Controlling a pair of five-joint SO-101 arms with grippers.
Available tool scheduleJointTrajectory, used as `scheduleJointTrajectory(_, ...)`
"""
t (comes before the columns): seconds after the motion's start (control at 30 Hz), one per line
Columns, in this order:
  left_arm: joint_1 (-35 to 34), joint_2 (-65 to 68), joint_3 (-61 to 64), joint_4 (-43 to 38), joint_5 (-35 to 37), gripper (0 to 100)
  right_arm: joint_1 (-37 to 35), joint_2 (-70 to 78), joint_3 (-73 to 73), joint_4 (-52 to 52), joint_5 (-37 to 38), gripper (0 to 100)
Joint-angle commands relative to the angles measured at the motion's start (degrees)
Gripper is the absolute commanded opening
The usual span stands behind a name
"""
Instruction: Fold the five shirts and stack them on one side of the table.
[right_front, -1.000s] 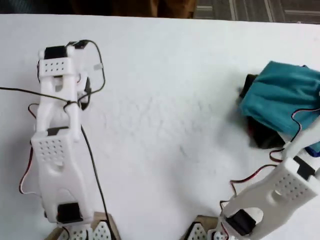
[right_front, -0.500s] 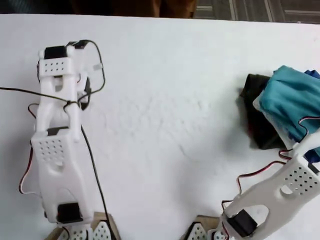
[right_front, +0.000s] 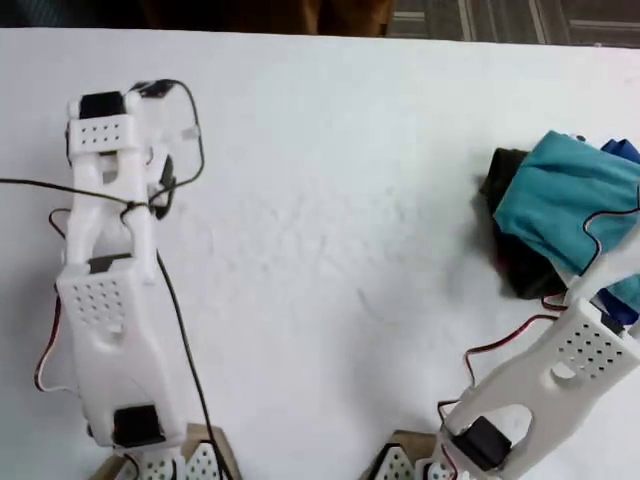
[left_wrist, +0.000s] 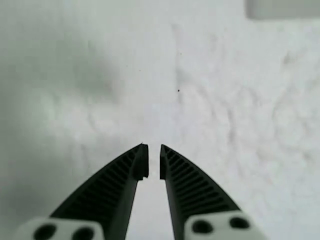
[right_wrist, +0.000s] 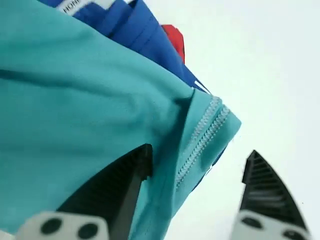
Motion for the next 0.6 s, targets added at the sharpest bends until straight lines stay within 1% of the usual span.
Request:
scheduleJointTrajectory(0.0,-0.9,-8.0,0.0,1.1,-2.5,7,-2.4,-1.9,-9.3,4.2,0.4,26.7)
scheduleJointTrajectory(0.07,-0.8,-10.9,1.2,1.1,-4.4,7,-2.9,-2.6,-12.0,4.2,-0.5,24.0)
scheduleJointTrajectory(0.17,-0.9,-15.8,5.5,1.1,-5.0,7,-4.9,-5.2,-12.0,4.2,-4.0,17.6)
scheduleJointTrajectory(0.23,-1.0,-19.2,9.0,1.0,-5.0,7,-6.7,-8.0,-10.1,4.2,-5.9,10.8)
scheduleJointTrajectory(0.3,-1.0,-22.5,12.7,0.9,-5.0,6,-9.1,-11.4,-7.5,4.2,-7.8,1.7)
scheduleJointTrajectory(0.4,-1.0,-27.6,17.3,0.4,-5.2,3,-13.2,-17.4,-1.9,4.2,-11.4,2.7)
scheduleJointTrajectory(0.57,-1.0,-33.7,23.3,0.4,-5.3,3,-21.8,-28.5,12.6,4.2,-15.9,1.9)
